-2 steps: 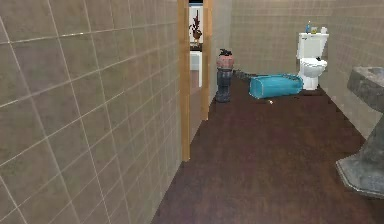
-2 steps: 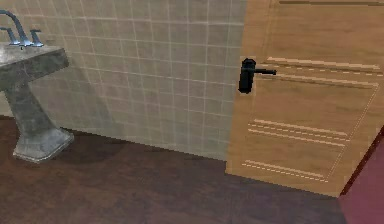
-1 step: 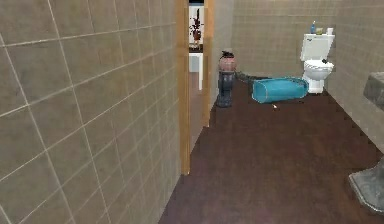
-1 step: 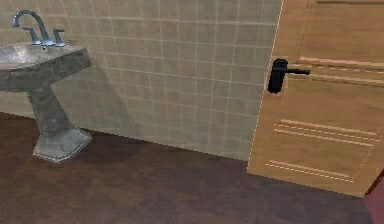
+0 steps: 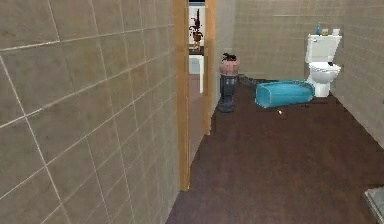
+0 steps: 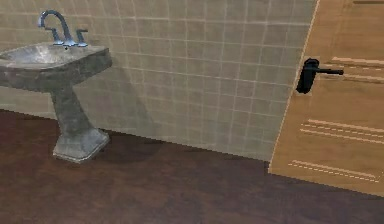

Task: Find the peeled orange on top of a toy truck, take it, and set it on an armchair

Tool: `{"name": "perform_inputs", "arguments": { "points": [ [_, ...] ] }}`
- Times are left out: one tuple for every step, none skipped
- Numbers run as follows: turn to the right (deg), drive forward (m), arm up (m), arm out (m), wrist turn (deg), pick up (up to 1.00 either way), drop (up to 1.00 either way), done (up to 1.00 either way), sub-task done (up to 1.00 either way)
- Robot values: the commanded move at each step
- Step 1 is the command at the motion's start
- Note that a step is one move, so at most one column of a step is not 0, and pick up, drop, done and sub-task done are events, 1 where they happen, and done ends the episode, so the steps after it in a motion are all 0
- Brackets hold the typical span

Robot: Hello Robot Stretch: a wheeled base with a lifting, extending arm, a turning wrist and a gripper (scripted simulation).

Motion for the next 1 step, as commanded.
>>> {"name": "perform_inputs", "arguments": {
  "points": [
    [45.0, 0.00, 0.00, 0.00, 0.0, 0.00, 0.00, 0.00, 0.00]
  ]
}}
